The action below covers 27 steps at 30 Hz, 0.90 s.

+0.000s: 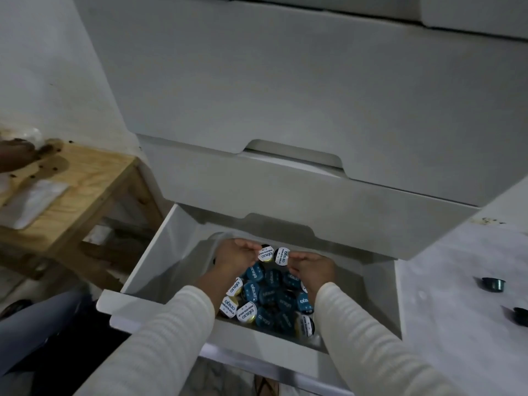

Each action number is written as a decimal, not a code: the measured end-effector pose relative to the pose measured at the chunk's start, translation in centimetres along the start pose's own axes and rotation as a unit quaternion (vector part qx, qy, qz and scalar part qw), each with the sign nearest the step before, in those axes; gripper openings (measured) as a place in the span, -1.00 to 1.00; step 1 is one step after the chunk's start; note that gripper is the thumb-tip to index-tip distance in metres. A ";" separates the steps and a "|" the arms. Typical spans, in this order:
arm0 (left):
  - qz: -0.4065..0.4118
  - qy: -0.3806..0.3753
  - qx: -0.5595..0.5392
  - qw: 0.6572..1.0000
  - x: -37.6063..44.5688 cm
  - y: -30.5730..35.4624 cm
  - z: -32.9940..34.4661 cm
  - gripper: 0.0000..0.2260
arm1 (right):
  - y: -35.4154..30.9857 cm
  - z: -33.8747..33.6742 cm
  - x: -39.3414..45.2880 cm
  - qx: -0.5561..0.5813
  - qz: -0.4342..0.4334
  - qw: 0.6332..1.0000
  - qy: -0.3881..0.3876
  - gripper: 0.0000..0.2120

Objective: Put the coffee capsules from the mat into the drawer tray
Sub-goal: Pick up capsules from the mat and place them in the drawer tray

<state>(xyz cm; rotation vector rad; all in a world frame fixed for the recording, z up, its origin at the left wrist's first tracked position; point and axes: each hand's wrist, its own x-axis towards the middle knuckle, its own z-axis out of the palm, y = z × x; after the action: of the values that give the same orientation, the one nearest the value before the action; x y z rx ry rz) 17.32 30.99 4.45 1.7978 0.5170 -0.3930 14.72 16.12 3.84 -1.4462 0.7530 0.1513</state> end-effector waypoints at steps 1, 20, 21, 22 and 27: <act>-0.001 0.000 0.005 1.000 0.2 0.0 0.0 -0.90 | 0.1 0.1 0.3 -0.009 0.001 1.000 0.003 -0.72; 0.151 0.097 0.310 0.934 0.4 0.2 0.0 -0.82 | -0.5 0.1 0.8 -0.239 -0.084 0.967 -0.038 -0.87; 0.161 0.101 0.324 0.927 0.0 0.4 0.0 -0.80 | -0.7 0.0 0.3 -0.286 -0.112 0.951 -0.046 -0.88; 0.169 0.100 0.339 0.920 -0.4 0.6 0.0 -0.79 | -0.9 0.0 -0.3 -0.342 -0.140 0.928 -0.054 -0.85; 0.203 0.069 0.416 0.884 -3.0 1.0 0.5 -0.78 | -1.1 0.5 -3.2 -0.486 -0.255 0.830 -0.099 -0.76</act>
<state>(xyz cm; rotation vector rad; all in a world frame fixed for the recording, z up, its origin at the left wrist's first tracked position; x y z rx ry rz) 15.34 29.87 6.66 2.7135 0.0265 -0.1942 13.04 17.48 6.53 -2.5075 0.0377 0.2891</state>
